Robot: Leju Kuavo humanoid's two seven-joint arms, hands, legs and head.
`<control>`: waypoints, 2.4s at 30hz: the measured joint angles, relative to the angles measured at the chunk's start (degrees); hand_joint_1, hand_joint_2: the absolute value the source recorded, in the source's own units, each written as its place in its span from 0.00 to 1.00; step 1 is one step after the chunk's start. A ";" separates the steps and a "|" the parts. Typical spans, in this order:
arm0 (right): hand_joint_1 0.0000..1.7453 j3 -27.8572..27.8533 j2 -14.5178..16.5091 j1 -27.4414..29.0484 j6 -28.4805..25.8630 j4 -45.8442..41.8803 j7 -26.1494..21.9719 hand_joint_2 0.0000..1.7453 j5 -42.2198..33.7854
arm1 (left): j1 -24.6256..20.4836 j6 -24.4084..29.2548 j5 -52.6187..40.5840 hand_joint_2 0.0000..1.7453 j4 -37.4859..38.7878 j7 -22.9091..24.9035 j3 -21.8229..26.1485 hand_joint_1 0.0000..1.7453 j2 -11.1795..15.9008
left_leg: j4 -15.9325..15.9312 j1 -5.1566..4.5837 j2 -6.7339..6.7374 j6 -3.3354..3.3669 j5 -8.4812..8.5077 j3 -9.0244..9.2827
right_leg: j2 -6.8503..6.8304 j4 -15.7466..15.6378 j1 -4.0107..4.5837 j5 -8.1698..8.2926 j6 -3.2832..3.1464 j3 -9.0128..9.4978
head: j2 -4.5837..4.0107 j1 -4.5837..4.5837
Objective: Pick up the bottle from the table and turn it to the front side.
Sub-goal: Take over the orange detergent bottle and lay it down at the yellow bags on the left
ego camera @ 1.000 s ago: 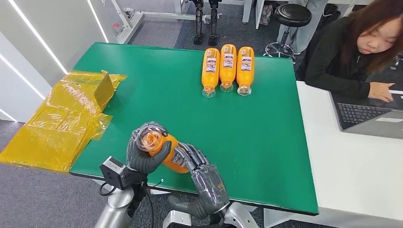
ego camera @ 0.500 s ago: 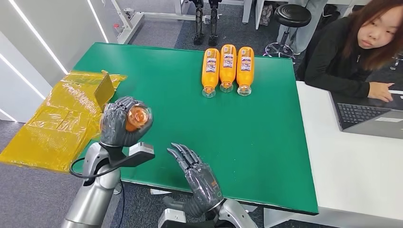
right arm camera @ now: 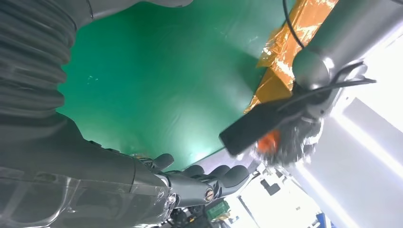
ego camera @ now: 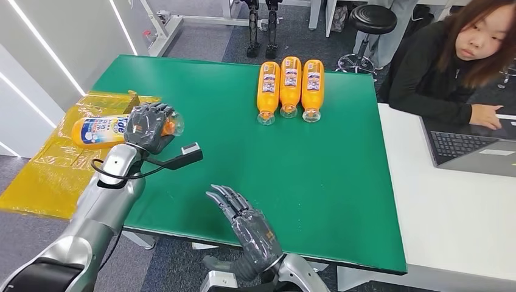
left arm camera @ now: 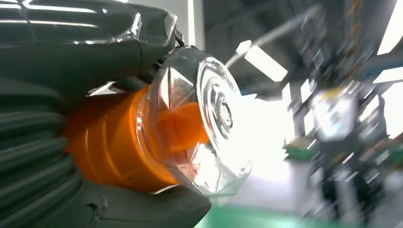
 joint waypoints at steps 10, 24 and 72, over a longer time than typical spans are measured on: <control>0.00 0.07 -1.24 -0.35 0.06 0.15 -1.84 1.00 -2.09 | -2.42 -4.37 -1.21 1.00 14.46 6.70 -0.05 1.00 4.04 | -0.02 0.00 0.02 0.00 0.00 -0.08 | 0.02 -0.01 0.01 -0.01 -0.01 -0.08 | 0.00 0.01; 0.00 0.39 -1.95 -1.27 -0.90 1.32 -1.75 1.00 -2.90 | -3.65 -7.49 -3.65 1.00 19.31 8.20 -0.05 0.00 4.30 | 0.01 0.00 -0.04 0.00 0.00 -0.10 | -0.05 -0.01 0.00 0.00 -0.01 -0.12 | 0.00 0.02; 0.00 -15.43 -5.09 16.77 -19.68 -11.32 -12.21 1.00 -8.84 | 38.02 -47.15 83.96 1.00 -55.38 -27.95 2.97 0.00 -13.53 | 0.00 -0.04 -0.06 0.07 -0.22 -0.07 | -0.11 -0.15 -0.06 -0.07 0.04 -0.03 | 0.00 0.01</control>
